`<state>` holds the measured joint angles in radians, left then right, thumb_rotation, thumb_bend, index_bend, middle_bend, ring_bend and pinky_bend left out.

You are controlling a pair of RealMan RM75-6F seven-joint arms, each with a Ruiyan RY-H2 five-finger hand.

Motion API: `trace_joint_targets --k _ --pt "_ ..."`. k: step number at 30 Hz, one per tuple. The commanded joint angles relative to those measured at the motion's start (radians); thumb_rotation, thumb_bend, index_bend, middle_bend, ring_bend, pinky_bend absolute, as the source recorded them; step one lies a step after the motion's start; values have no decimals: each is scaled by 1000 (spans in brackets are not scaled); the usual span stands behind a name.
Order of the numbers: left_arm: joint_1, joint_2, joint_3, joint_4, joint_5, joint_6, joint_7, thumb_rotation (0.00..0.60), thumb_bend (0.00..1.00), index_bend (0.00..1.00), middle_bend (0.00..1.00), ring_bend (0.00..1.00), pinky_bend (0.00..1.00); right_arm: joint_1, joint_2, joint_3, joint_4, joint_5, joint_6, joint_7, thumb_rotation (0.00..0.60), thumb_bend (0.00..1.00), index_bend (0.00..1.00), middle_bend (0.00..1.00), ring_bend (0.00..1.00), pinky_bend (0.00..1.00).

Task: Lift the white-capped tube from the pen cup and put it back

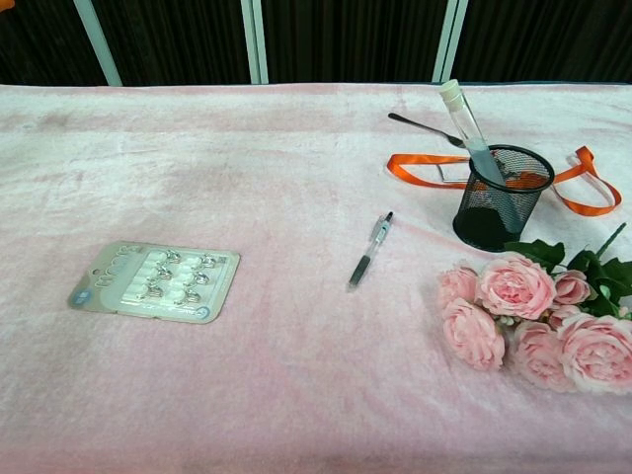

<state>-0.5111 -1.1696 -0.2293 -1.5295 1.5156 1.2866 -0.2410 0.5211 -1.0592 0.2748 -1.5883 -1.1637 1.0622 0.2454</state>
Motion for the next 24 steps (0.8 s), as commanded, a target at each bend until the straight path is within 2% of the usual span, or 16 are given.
trace_joint_targets --k 1,4,7,10,12,15,18,22,24 --pt "8 10 0 0 -2 15 15 600 335 98 110 1 117 0 1 3 -7 4 -3 -1 600 153 169 103 116 163" --pt "25 19 6 11 4 44 61 600 335 98 109 0 115 0 11 5 -25 16 -20 7 600 153 168 103 116 163" --pt "84 19 26 17 16 138 166 600 335 100 103 0 110 -4 58 5 -83 43 -79 48 600 154 168 103 116 163" --pt "182 24 66 -36 7 246 242 600 335 105 99 0 103 -13 113 10 -146 43 -132 118 600 154 168 103 115 163" --pt "313 29 122 -68 -25 362 247 600 335 113 99 0 97 -23 110 -3 -160 10 -99 79 600 154 168 103 112 163" --pt "383 19 140 -61 -42 430 205 600 334 119 99 0 92 -28 78 -13 -181 15 -63 22 600 154 168 104 108 163" --pt "407 23 145 -56 -69 426 198 600 334 124 97 0 76 -24 56 -16 -209 35 -60 -2 600 154 171 104 108 163" --pt "408 45 142 -69 -102 385 243 600 334 126 94 0 60 -4 31 -21 -241 74 -89 -36 600 154 223 103 104 163" --pt "404 57 144 -79 -138 334 268 600 334 133 94 0 56 21 2 -22 -242 110 -108 -79 600 153 240 103 103 163"
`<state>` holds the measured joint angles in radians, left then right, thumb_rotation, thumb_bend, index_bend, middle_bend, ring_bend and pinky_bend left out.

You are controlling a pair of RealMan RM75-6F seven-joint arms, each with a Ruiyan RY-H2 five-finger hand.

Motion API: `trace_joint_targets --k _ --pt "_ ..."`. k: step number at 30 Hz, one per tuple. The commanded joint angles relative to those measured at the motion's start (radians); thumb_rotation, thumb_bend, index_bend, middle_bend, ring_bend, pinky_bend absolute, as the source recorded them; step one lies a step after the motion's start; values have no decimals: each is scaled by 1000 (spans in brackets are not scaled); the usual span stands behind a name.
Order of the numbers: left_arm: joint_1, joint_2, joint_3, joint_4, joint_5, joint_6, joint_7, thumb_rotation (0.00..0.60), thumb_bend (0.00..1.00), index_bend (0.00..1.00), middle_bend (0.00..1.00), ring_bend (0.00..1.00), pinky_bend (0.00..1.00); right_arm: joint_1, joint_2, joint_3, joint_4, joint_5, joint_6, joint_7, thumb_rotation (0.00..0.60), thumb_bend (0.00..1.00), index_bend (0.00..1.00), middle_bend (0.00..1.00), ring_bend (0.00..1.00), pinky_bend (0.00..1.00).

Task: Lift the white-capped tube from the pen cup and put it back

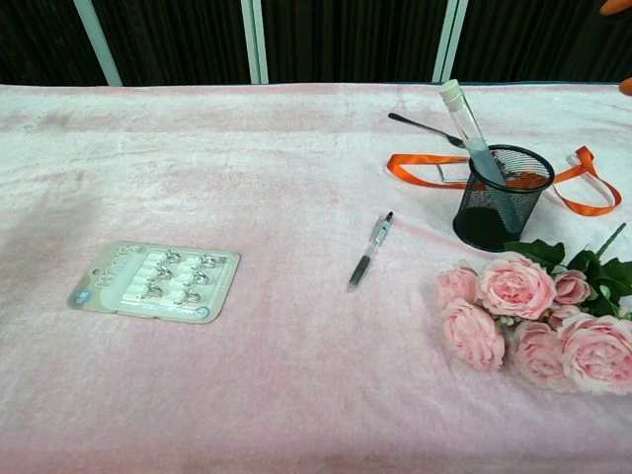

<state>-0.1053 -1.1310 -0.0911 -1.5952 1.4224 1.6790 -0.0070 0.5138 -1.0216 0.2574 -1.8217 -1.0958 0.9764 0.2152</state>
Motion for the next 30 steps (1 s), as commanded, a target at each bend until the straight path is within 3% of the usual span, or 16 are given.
trace_joint_targets --k 1,11,18,23,30 --pt "-4 22 5 -16 -53 -70 38 600 334 135 94 0 54 36 -44 -5 -6 55 -27 -65 600 153 240 103 102 163" --pt "-23 66 -4 -66 -189 -241 57 600 335 136 94 0 26 163 -157 15 46 307 -88 -219 600 154 279 101 93 163" --pt "-26 63 -8 -68 -183 -251 64 600 336 136 94 0 22 193 -195 23 63 388 -93 -240 600 154 367 102 93 163" --pt "-14 48 -15 -50 -138 -202 51 600 336 136 93 0 19 216 -229 19 64 469 -80 -270 600 153 416 102 93 163" --pt "-6 38 -20 -37 -118 -184 42 600 337 132 93 0 19 230 -275 13 86 489 -52 -295 600 154 453 103 94 163"
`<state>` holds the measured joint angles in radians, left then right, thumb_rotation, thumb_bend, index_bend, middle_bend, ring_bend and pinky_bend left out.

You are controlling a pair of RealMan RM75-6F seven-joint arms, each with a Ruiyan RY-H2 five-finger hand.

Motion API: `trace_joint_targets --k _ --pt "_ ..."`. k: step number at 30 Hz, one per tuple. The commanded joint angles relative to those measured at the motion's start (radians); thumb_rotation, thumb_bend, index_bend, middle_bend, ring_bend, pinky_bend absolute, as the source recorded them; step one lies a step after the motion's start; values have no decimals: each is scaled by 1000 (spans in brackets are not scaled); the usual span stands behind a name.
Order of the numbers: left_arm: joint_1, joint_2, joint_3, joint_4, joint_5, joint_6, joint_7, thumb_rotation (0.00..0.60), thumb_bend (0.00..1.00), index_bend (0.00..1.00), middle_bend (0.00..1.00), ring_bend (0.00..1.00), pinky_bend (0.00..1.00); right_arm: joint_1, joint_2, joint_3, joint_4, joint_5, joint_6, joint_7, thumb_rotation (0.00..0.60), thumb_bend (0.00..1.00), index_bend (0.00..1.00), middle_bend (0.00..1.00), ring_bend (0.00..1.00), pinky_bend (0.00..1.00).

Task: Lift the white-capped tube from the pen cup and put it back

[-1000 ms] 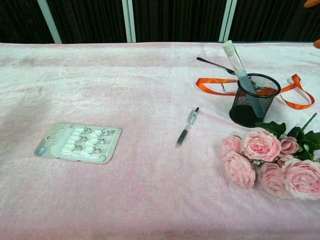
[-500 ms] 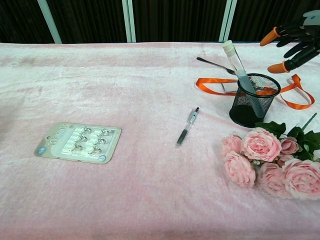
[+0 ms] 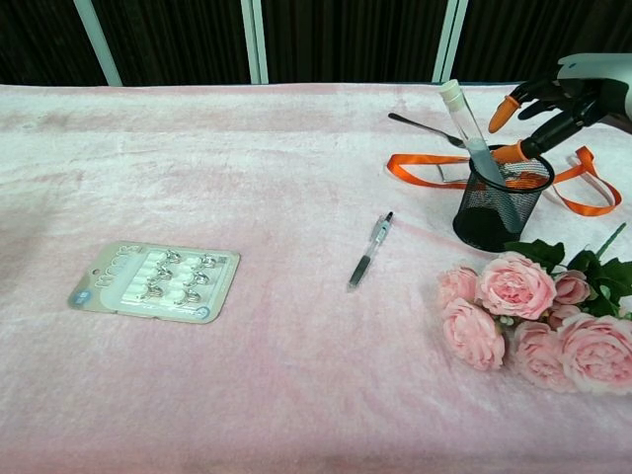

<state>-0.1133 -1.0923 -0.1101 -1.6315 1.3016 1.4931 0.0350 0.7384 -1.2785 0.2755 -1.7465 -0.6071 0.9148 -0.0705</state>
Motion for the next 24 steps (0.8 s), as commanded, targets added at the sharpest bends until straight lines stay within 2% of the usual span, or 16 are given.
trace_joint_targets --k 1,9,24 --pt "2 0 -1 -2 4 2 1 600 337 132 93 0 19 5 -26 -5 15 -2 17 -11 600 154 457 103 94 163" --pt "9 4 -7 -7 1 1 -1 600 336 132 93 0 18 3 -61 -9 47 -15 46 -31 600 155 490 103 94 163" --pt "13 6 -16 -10 -8 -9 3 600 336 133 92 0 18 11 -86 0 89 11 10 -32 600 161 514 104 94 163"
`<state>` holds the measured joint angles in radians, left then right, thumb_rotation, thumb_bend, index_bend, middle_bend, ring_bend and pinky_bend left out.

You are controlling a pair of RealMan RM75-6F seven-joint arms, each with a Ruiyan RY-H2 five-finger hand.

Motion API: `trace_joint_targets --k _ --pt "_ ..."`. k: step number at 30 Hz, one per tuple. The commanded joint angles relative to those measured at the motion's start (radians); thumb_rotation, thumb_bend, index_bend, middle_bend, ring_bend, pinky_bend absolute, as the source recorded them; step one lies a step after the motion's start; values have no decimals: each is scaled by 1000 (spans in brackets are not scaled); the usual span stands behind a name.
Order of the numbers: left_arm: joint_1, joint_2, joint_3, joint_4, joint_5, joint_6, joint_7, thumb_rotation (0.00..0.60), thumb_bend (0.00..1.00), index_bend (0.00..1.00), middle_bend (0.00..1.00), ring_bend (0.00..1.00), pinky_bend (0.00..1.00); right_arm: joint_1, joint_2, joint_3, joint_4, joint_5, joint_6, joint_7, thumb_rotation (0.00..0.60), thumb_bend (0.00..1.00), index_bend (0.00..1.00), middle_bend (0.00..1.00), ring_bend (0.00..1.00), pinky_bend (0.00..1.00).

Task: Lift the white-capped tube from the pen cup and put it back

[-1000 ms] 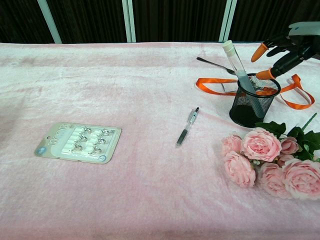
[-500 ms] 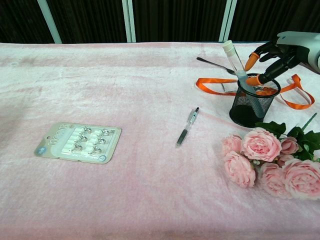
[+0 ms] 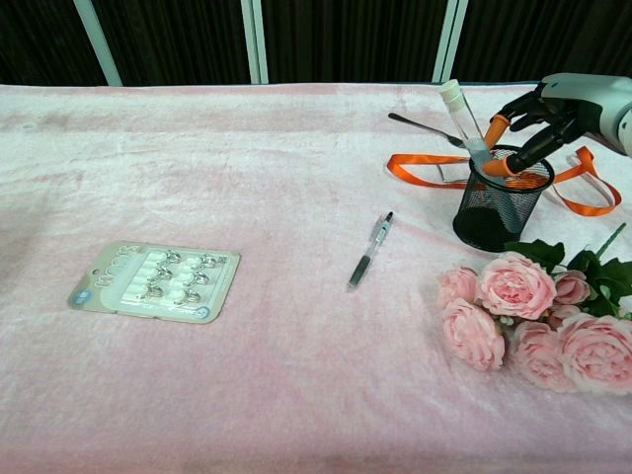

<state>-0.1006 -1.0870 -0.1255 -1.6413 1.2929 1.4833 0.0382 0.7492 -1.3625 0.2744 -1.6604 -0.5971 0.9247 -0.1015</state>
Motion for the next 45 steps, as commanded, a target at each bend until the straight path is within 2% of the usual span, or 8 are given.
trace_joint_targets --k 1,30,45 --pt "2 0 -2 0 1 4 0 600 337 133 92 0 18 1 -5 2 7 2 -1 1 600 161 515 105 94 163" --pt "11 -5 -20 -1 -12 8 6 600 336 142 90 0 19 10 -20 -3 52 17 -61 -7 600 180 537 111 94 163" --pt "20 -3 -29 -7 -17 19 2 600 337 146 89 0 19 6 -20 5 51 10 -74 22 600 286 570 115 95 163"
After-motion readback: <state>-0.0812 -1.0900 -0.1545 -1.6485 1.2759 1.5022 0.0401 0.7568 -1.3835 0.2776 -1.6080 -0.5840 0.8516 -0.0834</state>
